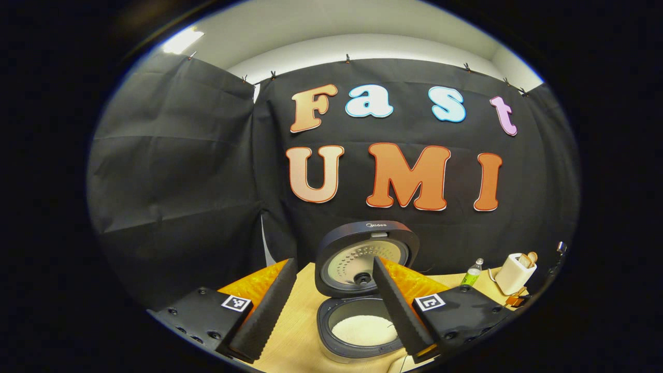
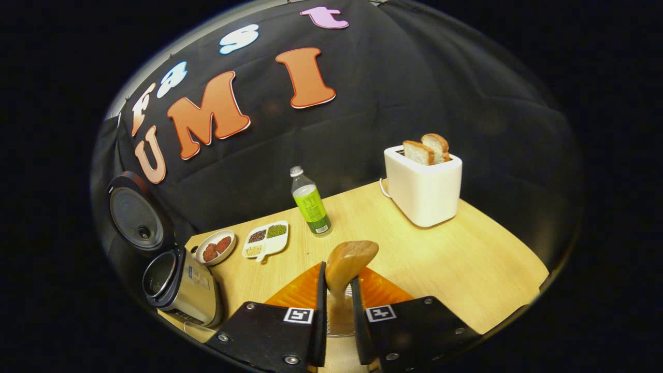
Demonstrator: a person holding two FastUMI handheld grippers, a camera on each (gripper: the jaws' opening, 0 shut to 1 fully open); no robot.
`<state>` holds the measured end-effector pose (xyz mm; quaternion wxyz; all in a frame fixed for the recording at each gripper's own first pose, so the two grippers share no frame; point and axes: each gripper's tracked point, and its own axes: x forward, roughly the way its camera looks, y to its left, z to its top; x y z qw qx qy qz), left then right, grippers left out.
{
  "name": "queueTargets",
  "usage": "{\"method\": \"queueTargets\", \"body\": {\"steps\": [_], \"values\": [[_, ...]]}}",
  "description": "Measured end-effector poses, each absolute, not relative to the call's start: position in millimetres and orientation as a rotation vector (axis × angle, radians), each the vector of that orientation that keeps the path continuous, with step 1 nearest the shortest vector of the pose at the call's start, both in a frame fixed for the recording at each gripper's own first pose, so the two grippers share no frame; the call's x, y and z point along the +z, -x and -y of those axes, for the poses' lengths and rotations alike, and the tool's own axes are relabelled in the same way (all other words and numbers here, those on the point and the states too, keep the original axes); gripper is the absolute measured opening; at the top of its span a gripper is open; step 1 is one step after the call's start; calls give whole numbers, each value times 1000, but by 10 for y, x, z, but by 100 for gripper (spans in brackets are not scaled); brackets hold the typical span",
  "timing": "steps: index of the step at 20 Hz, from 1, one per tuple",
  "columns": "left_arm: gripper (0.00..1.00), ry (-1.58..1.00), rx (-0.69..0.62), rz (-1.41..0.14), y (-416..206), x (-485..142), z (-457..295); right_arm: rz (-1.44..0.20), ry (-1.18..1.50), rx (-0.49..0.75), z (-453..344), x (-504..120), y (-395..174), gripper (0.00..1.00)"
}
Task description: Close the left gripper, press the button to open the rice cooker; take a wooden spoon from the chopstick holder with the right hand, scoop a spoonful of rice and pour it into the rice cooker, then put the wooden spoon back into the chopstick holder.
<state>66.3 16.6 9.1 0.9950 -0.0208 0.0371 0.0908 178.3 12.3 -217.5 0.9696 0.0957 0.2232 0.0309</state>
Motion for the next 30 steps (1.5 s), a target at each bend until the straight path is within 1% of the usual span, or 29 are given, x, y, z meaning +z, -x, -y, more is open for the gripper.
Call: {"method": "queueTargets", "body": {"steps": [3,4,6,7,8,9,12,15,22,26,29,30], "values": [[98,48,183,-74,-696,100,-151,-434,-141,45,52,-2023,-1757,36],[98,48,181,-70,-711,112,-136,-420,-124,43,102,-1950,-1753,47],[98,46,172,-63,-759,167,-93,-394,-95,24,246,-1773,-1747,70],[98,44,167,-59,-798,195,-64,-379,-87,17,297,-1670,-1745,79],[98,40,163,-56,-841,214,-42,-361,-80,10,344,-1562,-1741,89],[99,35,155,-55,-894,249,-10,-345,-71,4,390,-1466,-1735,93],[99,25,130,-33,-1110,428,116,-301,-45,-2,466,-1184,-1700,94],[100,15,138,-9,-1395,659,127,-282,-40,-9,524,-977,-1652,94],[99,35,102,-9,-2279,989,285,-227,-60,-17,591,-628,-1496,94],[97,16,135,-37,-2682,872,167,-202,-38,-42,687,-501,-1489,94],[100,14,132,-104,-2917,608,149,-200,-47,-51,720,-461,-1467,94],[99,16,126,-125,-2934,503,145,-203,-54,-53,720,-454,-1462,94]]}}
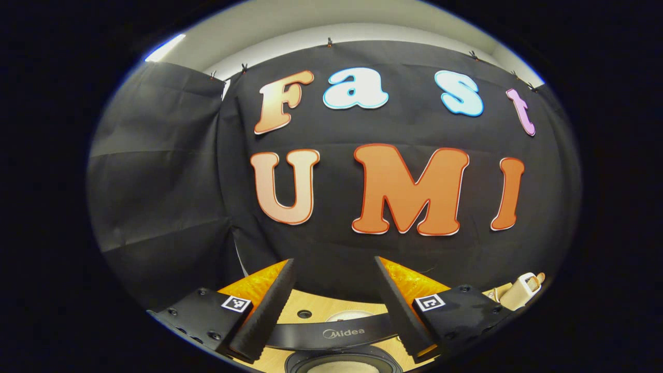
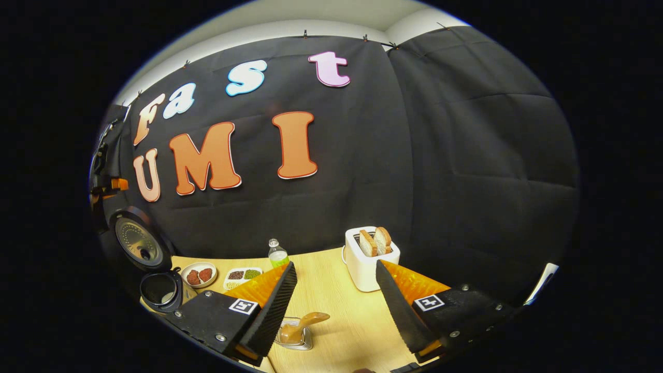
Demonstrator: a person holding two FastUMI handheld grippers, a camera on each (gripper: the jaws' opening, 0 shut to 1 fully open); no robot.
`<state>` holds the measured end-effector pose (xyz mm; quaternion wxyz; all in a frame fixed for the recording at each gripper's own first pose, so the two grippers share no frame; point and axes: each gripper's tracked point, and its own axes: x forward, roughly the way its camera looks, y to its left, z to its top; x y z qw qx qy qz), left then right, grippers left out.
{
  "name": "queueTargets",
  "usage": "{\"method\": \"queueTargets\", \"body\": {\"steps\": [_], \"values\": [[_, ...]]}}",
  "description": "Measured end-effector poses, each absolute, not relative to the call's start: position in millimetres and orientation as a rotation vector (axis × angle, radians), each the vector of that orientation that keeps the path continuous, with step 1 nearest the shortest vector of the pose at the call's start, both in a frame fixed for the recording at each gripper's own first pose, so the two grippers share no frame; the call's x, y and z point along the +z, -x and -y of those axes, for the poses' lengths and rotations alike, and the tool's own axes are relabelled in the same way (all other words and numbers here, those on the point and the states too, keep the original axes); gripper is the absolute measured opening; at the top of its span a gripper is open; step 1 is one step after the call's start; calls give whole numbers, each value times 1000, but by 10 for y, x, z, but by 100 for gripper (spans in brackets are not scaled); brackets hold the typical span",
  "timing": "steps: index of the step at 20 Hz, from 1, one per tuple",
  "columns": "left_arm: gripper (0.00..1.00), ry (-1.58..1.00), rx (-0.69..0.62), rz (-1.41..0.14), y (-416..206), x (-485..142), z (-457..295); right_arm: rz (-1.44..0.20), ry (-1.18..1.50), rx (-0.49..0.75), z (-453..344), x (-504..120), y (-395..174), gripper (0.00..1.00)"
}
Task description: Close the left gripper, press the button to open the rice cooker; take a wooden spoon from the chopstick holder with the right hand, scoop a spoonful of rice and pour it into the rice cooker, then put the wooden spoon back into the chopstick holder.
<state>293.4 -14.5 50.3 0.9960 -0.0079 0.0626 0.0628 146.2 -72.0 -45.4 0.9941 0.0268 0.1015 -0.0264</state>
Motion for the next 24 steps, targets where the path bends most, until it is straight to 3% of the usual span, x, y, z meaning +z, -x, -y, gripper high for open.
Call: {"method": "queueTargets", "body": {"steps": [8,17,24], "values": [[100,46,143,-205,-2747,68,103,-183,-47,-55,662,-351,-1467,94],[98,56,72,-204,-1901,-263,407,-170,-34,6,356,-354,-1566,94],[100,36,32,-269,-1258,-1092,673,-194,-40,43,201,-462,-1528,94]]}}
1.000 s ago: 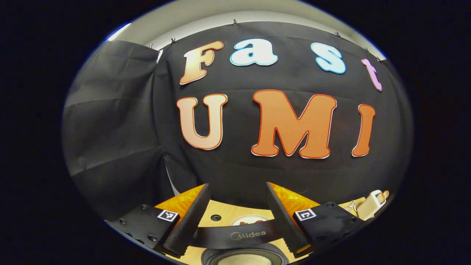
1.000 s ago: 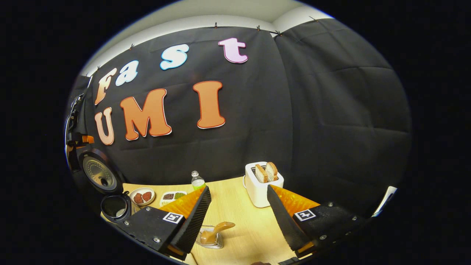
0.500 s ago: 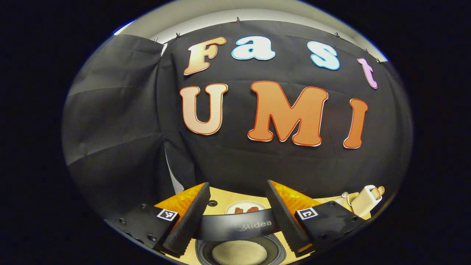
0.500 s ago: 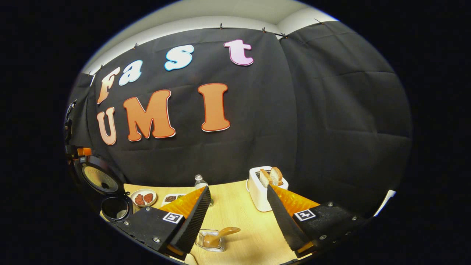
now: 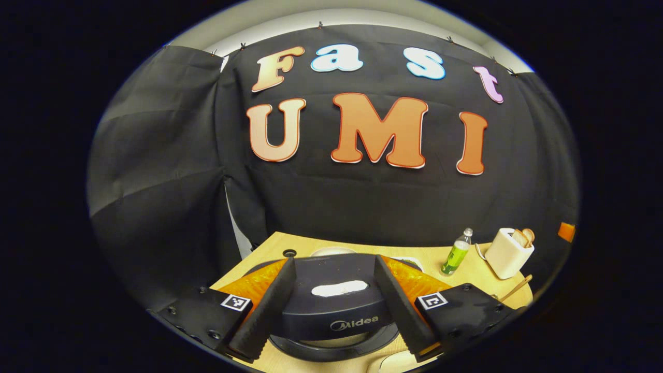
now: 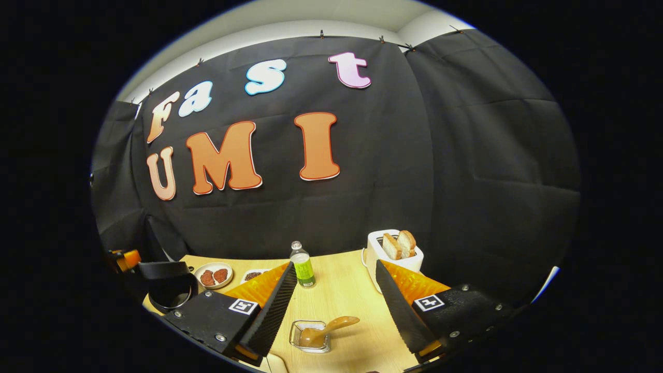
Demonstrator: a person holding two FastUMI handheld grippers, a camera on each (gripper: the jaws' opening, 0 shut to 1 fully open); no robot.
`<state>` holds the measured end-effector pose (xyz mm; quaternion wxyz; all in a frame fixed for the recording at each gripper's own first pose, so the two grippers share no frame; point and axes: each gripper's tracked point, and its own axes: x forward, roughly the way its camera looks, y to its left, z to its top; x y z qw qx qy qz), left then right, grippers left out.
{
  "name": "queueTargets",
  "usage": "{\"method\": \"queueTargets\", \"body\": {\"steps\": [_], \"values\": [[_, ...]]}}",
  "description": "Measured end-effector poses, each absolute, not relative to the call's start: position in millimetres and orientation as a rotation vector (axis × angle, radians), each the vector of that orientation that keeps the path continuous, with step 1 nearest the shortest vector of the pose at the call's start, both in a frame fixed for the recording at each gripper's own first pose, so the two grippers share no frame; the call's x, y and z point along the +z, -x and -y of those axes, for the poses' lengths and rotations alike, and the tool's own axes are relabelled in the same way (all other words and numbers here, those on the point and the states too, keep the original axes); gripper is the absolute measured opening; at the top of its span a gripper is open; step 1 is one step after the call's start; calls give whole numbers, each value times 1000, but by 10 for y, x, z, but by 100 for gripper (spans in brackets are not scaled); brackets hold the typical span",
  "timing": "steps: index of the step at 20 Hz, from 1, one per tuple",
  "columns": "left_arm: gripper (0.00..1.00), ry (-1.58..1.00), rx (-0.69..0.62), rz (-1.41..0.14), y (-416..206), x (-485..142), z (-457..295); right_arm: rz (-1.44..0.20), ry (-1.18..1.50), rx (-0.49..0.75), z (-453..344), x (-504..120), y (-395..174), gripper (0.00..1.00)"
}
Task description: Close the left gripper, press the button to open the rice cooker; take a wooden spoon from the chopstick holder with the right hand, scoop a spoonful of rice and pour it into the rice cooker, then put the wooden spoon back into the chopstick holder.
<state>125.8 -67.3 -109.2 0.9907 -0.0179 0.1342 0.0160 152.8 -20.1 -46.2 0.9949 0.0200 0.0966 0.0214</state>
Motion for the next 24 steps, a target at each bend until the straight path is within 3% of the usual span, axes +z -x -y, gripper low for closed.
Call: {"method": "queueTargets", "body": {"steps": [4,6,9,10,15,24], "values": [[95,25,67,-263,-1139,-1501,597,-203,-35,50,173,-520,-1512,94],[100,-8,57,-253,-1129,-1698,628,-215,-32,50,171,-568,-1509,94],[96,-24,51,-237,-1090,-1862,630,-218,-27,50,165,-594,-1507,94],[100,-21,52,-244,-1073,-1938,637,-218,-27,49,171,-597,-1502,94],[100,-37,56,-165,-1117,-1956,643,-240,-44,50,147,-672,-1510,94],[96,-58,21,-254,-1129,-1965,642,-226,-25,47,238,-633,-1421,94]]}}
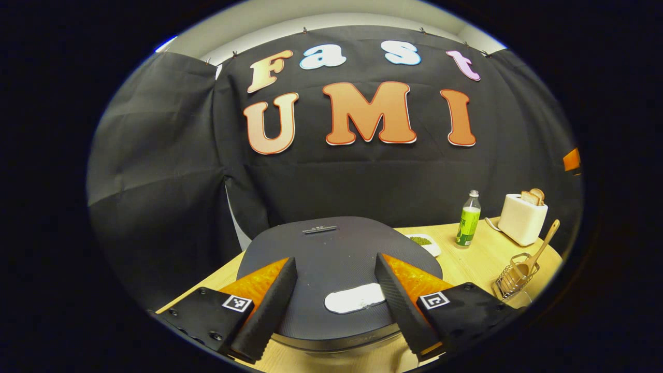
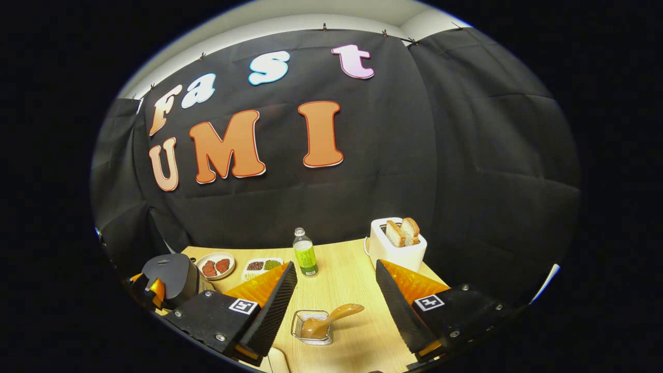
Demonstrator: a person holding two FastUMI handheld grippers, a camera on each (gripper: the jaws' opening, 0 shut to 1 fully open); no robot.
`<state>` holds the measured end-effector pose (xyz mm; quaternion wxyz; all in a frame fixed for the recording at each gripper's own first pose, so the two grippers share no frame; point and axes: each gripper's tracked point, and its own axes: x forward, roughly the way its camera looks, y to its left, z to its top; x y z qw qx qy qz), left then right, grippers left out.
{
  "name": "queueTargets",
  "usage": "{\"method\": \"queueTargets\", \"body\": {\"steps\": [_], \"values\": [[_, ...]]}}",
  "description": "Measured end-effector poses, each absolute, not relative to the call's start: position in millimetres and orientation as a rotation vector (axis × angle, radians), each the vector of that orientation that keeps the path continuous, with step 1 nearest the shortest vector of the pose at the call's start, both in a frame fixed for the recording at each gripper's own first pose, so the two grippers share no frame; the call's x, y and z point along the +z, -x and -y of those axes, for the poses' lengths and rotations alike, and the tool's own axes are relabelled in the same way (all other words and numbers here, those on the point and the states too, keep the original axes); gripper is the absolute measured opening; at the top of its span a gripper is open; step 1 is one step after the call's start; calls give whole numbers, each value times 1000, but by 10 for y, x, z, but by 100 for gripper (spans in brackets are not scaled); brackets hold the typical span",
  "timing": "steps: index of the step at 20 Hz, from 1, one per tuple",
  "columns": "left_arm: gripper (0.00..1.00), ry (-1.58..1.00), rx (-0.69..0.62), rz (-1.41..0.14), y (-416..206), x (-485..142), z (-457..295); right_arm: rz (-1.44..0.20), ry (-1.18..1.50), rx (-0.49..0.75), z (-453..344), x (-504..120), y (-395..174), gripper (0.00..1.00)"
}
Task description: Close the left gripper, press the button to open the rice cooker; take a wooden spoon from the chopstick holder with the right hand, scoop a spoonful of rice and pour it into the rice cooker, then put the wooden spoon back into the chopstick holder.
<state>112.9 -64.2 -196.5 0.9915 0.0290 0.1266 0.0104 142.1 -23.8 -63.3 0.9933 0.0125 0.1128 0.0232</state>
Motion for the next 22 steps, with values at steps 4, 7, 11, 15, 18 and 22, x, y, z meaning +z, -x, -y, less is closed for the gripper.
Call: {"method": "queueTargets", "body": {"steps": [4,7,11,15,18,22], "values": [[95,-68,9,-275,-1130,-1584,549,-207,-32,28,396,-539,-1392,94],[98,-119,11,-200,-1085,-991,402,-190,-37,22,497,-453,-1337,94],[95,-85,51,-116,-932,-150,155,-160,-16,8,610,-213,-1251,94],[95,-56,77,-35,-626,649,89,-109,45,3,733,172,-1150,94],[95,22,42,-49,-471,804,113,-57,87,14,735,459,-1047,94],[95,33,49,-25,-403,899,-27,-12,122,23,692,713,-890,100]]}}
